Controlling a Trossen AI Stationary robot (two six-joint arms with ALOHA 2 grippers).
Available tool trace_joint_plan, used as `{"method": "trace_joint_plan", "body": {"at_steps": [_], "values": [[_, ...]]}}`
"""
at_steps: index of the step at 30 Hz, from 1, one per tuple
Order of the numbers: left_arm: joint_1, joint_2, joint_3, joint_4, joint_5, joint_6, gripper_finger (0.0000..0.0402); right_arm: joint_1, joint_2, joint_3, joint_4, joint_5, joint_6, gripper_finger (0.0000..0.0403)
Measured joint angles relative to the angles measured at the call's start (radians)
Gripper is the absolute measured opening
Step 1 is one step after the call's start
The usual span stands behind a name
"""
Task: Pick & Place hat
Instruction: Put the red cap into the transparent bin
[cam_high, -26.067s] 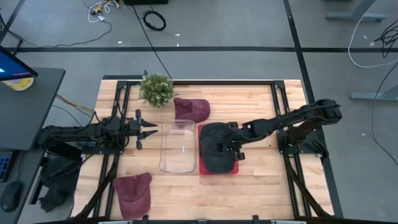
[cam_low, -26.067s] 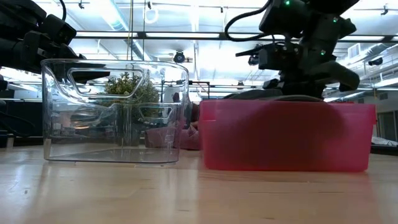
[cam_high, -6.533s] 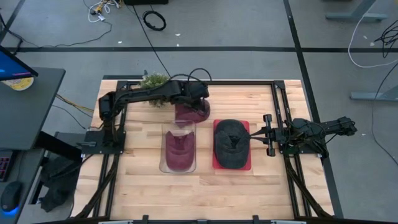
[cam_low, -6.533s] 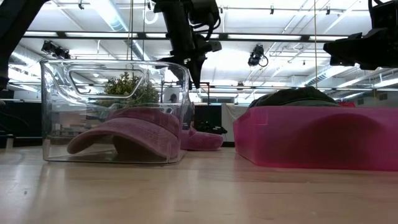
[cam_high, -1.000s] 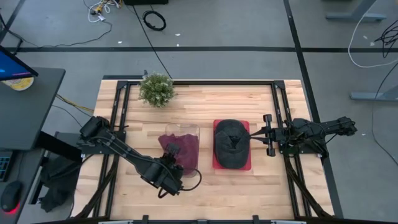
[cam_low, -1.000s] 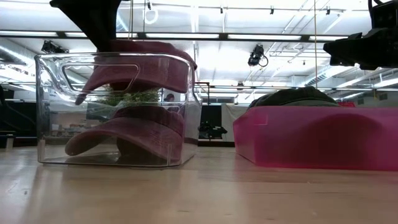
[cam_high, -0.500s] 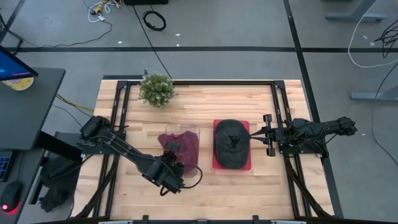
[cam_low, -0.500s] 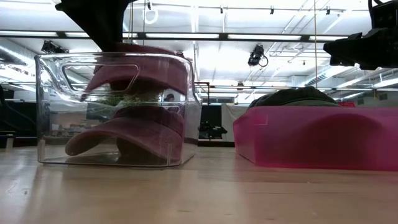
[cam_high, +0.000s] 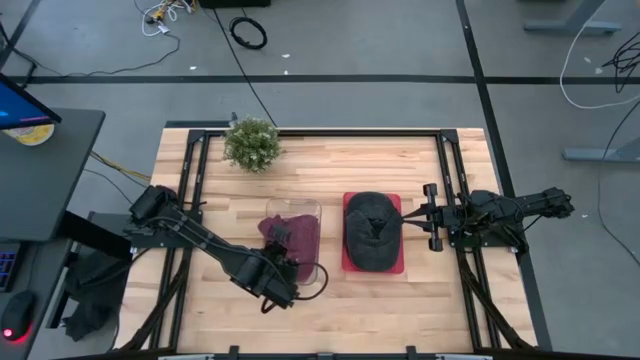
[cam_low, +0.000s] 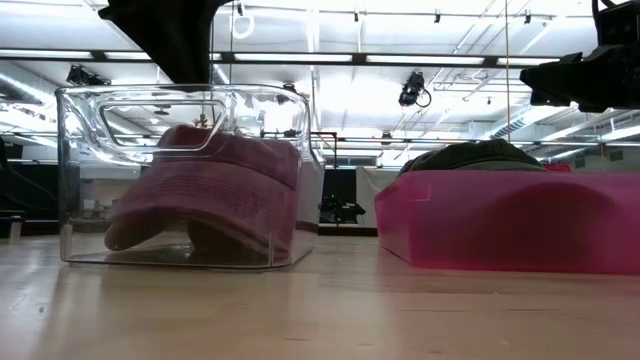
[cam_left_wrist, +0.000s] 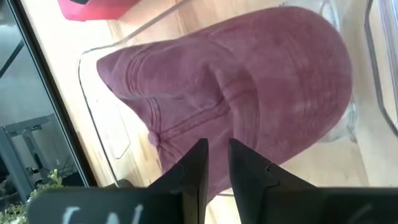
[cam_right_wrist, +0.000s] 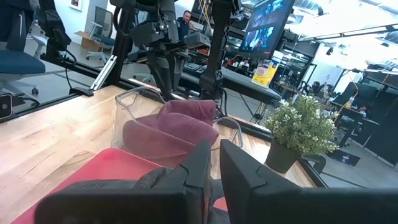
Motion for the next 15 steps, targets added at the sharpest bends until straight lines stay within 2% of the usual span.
{"method": "trace_joint_plan", "body": {"at_steps": [9,15], "values": [[0.000,0.000,0.000,0.010,-0.001,-0.040,0.0062,0.000,0.000,0.000,0.000,0.000,0.000,0.0039],[0.000,0.000,0.000,-0.096,-0.014,-0.131,0.0052,0.000,0.000,0.000,0.000,0.000,0.000,0.0039]]}}
